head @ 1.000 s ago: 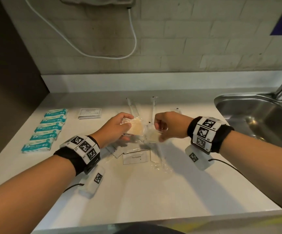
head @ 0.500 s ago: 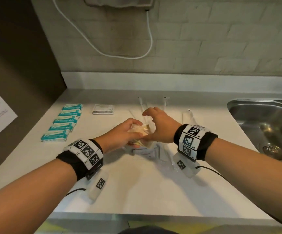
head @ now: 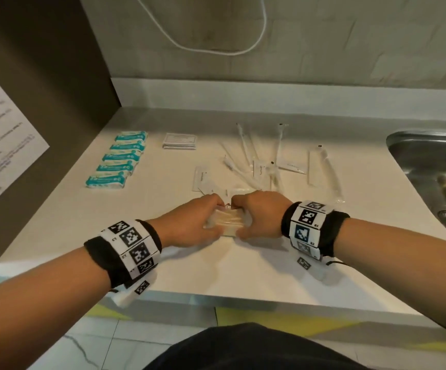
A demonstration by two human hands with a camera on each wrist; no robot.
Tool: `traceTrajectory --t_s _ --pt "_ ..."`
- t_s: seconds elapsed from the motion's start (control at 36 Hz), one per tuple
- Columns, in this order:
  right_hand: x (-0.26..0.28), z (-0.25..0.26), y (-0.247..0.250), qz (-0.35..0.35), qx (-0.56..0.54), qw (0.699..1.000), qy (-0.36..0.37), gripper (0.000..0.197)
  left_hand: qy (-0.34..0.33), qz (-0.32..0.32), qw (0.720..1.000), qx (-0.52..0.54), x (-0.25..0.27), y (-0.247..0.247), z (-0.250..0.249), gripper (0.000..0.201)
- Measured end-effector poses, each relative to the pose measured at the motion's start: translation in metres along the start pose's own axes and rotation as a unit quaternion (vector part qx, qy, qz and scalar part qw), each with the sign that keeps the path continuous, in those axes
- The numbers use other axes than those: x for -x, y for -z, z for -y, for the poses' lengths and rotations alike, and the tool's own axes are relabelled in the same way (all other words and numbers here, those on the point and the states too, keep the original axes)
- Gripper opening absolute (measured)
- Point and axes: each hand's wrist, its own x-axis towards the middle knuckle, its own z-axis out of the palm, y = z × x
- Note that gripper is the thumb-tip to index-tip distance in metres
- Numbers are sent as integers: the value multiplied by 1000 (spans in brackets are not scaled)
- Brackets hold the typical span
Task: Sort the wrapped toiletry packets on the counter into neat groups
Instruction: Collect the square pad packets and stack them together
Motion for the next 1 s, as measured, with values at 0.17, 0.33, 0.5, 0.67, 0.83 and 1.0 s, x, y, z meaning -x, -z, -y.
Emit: traceTrajectory --t_s 0.17,0.33,0.5,0.67,0.83,1.0 --pt "-1 2 -11 15 -30 999 -8 44 23 48 995 -80 3 -2 -2 55" --pt "1 7 -19 17 -62 998 -9 42 18 51 997 -47 0 -13 -12 50" --pt "9 6 -24 42 -72 996 15 47 11 76 994 -74 4 -18 -13 52" --pt "12 7 -23 55 -121 991 8 47 17 77 996 -53 5 -24 -16 50" --pt "11 2 -14 61 -146 987 -2 35 22 84 994 -65 4 -18 -13 35" --pt "9 2 -16 93 -120 988 -5 34 27 92 994 -59 0 -17 -9 44"
